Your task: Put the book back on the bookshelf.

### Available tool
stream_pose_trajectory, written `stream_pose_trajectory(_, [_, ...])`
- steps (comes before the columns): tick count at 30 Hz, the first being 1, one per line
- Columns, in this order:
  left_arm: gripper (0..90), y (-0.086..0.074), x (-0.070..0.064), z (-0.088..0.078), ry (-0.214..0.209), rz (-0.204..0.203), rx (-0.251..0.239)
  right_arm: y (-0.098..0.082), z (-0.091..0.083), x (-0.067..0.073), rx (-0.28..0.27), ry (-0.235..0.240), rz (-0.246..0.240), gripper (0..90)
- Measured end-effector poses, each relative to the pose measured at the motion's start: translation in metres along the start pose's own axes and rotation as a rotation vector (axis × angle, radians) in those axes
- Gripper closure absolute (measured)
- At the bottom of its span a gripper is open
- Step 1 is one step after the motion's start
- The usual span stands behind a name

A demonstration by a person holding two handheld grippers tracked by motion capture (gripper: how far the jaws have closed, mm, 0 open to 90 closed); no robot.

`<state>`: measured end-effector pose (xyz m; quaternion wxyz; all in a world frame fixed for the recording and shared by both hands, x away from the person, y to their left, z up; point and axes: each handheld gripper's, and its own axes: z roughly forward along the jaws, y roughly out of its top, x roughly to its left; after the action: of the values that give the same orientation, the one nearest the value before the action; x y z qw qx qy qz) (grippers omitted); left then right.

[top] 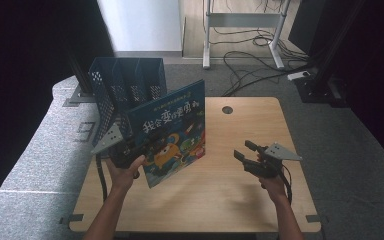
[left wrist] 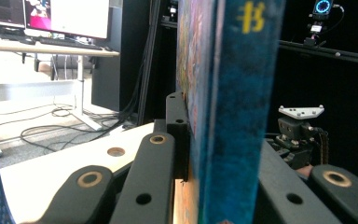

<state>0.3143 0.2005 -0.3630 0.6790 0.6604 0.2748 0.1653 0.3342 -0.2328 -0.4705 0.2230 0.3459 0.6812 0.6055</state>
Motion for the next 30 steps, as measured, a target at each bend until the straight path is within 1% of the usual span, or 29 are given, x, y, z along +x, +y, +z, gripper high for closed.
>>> stream_pose_trajectory(4, [82.6,0.005,0.001,-0.003,0.012,0.01,-0.008,-0.002,-0.001,0.0,0.011,-0.004,-0.003,35.8])
stream_pose_trajectory(8, [82.6,0.01,0.002,-0.007,0.022,0.01,-0.02,-0.005,-0.001,-0.001,0.016,-0.005,-0.003,35.8])
stream_pose_trajectory(12, [82.7,0.013,0.005,-0.011,0.035,0.016,-0.028,-0.01,0.0,-0.001,0.031,-0.008,0.005,35.7])
stream_pose_trajectory(20, [82.7,0.021,0.011,-0.02,0.042,0.003,-0.049,-0.017,0.001,-0.001,0.049,-0.011,0.008,35.4])
stream_pose_trajectory(26, [82.6,0.027,0.015,-0.027,0.072,0.017,-0.057,-0.024,0.001,-0.002,0.057,-0.015,0.013,35.3])
stream_pose_trajectory(30, [82.6,0.029,0.018,-0.031,0.081,0.013,-0.064,-0.029,0.002,-0.003,0.075,-0.024,0.024,35.3])
